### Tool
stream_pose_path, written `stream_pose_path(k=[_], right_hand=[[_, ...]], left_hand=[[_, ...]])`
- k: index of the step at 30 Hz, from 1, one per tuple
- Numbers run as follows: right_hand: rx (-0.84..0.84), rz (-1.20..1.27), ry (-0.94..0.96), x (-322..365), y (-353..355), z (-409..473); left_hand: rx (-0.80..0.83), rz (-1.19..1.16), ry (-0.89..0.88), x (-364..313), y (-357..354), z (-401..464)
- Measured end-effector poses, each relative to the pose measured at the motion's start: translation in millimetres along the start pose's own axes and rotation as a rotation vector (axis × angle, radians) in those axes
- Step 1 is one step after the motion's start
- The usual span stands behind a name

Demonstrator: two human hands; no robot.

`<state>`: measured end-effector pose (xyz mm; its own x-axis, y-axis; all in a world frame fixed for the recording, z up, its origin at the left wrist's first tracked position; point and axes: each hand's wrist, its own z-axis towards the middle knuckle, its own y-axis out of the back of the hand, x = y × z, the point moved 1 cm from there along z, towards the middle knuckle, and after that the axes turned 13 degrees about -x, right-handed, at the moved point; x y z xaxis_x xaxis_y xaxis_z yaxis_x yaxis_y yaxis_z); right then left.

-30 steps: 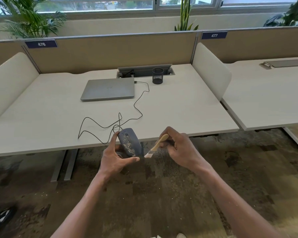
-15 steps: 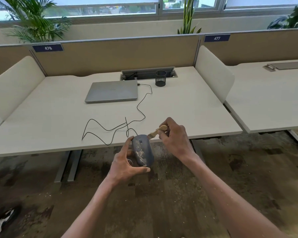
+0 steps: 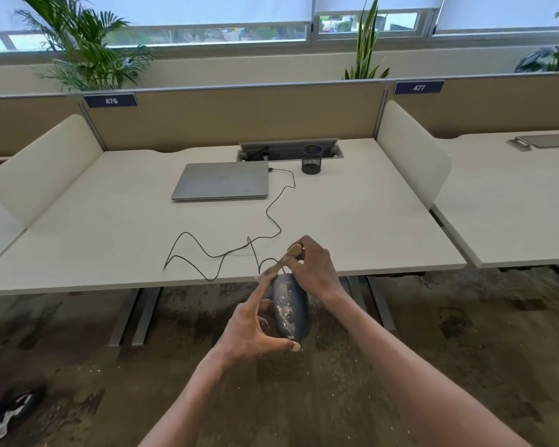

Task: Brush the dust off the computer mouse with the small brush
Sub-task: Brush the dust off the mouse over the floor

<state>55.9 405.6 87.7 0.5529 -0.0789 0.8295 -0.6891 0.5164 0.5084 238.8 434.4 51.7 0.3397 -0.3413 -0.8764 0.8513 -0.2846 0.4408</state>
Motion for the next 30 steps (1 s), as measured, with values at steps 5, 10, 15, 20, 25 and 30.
stream_pose_path(k=[5,10,15,20,25,30], right_hand=[[0.000,0.021,0.003,-1.8,-5.1,-1.1],[-0.041,0.026,-0.037,-4.4,-5.3,1.0],[-0.124,-0.035,-0.097,-9.9,-3.7,3.0],[-0.206,-0.082,-0.136,-12.9,-6.8,0.5],[-0.274,-0.130,-0.163,-10.0,-12.1,-3.3],[-0.319,-0.139,-0.213,-6.1,-15.9,-7.1]], left_hand=[[-0.004,-0.028,0.027,-0.2,1.6,3.4],[-0.023,-0.146,0.105,4.7,-3.1,-1.0],[-0.133,-0.269,0.201,4.7,-10.5,-11.1],[-0.233,-0.302,0.228,2.9,-26.4,-27.4],[-0.393,-0.236,0.187,-4.9,-42.8,-36.8],[-0.563,-0.168,0.159,-8.7,-49.2,-36.3]])
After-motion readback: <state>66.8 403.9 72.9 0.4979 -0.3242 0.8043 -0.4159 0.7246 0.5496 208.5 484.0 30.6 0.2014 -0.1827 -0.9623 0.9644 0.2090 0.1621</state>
